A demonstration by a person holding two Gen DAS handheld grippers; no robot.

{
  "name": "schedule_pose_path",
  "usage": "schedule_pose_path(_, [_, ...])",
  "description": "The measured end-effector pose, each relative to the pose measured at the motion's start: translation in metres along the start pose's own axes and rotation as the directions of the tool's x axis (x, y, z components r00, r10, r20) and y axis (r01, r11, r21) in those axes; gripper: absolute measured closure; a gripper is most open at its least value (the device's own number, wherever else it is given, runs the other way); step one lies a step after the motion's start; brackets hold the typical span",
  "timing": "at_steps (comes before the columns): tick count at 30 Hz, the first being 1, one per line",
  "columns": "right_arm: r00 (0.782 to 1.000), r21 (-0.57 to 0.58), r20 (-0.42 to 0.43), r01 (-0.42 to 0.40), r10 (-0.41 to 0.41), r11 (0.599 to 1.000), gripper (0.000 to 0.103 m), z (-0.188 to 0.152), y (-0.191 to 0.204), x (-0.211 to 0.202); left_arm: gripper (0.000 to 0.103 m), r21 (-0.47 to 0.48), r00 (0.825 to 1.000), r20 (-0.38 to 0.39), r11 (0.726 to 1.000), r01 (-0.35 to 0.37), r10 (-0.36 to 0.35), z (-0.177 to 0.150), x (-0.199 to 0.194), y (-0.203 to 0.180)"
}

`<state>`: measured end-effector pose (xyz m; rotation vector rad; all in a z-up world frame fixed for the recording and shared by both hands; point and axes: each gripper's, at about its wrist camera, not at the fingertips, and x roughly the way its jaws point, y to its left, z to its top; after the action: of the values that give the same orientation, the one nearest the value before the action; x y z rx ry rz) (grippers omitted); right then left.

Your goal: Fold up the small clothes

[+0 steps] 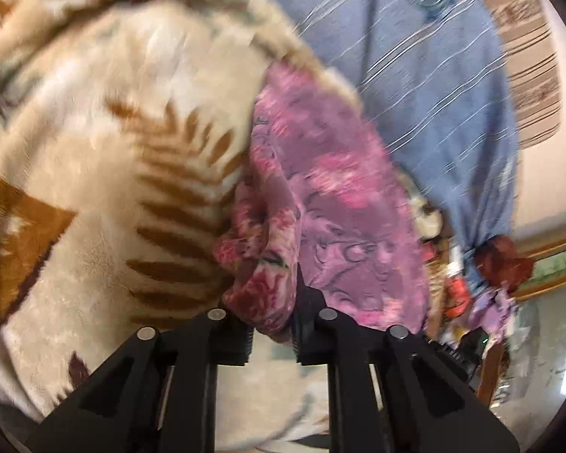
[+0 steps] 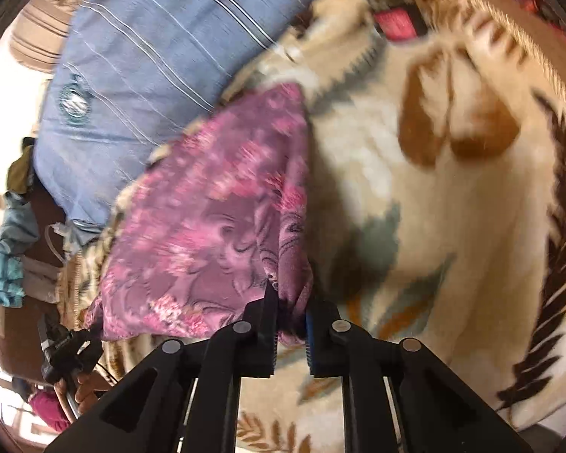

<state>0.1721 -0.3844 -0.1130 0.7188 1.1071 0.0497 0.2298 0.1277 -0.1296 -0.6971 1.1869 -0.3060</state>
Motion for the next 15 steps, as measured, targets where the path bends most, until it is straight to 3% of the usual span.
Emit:
schedule_pose_path(1, [1.000, -0.039, -0.010, 0.026, -0.027, 0.999, 0.082, 0.000, 0.002, 0.012, 0.078, 0.009, 1.000, -0.006, 1.000, -0.025, 0.025, 0.000, 0.005, 0.000])
schedule_pose_path(3, [0.999, -0.055, 0.009, 0.037, -0.036, 0.998, 0.081, -0.001, 0.006, 0.010, 0.077, 0.014, 0.999, 0.042, 1.000, -0.026, 0.025, -0.004, -0.007, -0.005])
schedule_pose_path(5, [0.996, -0.089, 0.082, 0.035, -0.027, 0.995, 0.071, -0.005, 0.018, -0.014, 0.058, 0.085, 0.992, 0.118, 0.995, -0.054, 0.044, -0.012, -0.027, -0.019])
schedule_pose_path(6, [0.990, -0.095, 0.136, 0.034, -0.021, 0.995, 0.047, -0.011, 0.022, -0.030, 0.039, 0.117, 0.981, 0.179, 0.989, -0.093, 0.071, -0.019, -0.040, -0.026])
schedule_pose_path(7, [0.985, -0.096, 0.174, 0.016, 0.001, 0.995, 0.027, -0.019, 0.023, -0.042, 0.036, 0.123, 0.976, 0.204, 0.987, -0.107, 0.080, -0.024, -0.045, -0.027])
schedule_pose_path(9, [0.980, -0.096, 0.190, -0.038, 0.056, 0.995, 0.027, -0.032, 0.023, -0.053, 0.036, 0.104, 0.980, 0.188, 0.990, -0.092, 0.071, -0.036, -0.047, -0.024])
schedule_pose_path(12, [0.977, 0.006, 0.128, -0.173, 0.171, 0.985, 0.028, -0.052, 0.010, -0.037, 0.036, 0.033, 0.987, 0.157, 0.999, 0.007, -0.012, -0.053, -0.039, -0.012])
schedule_pose_path(14, [0.974, 0.060, 0.071, -0.220, 0.216, 0.974, 0.032, -0.055, 0.010, -0.010, 0.036, 0.009, 0.993, 0.113, 1.000, 0.020, -0.021, -0.056, -0.020, -0.013])
schedule_pose_path(15, [0.977, 0.096, 0.050, -0.213, 0.209, 0.972, 0.039, -0.054, 0.007, 0.001, 0.036, -0.009, 0.995, 0.097, 1.000, 0.023, -0.022, -0.055, -0.014, -0.013])
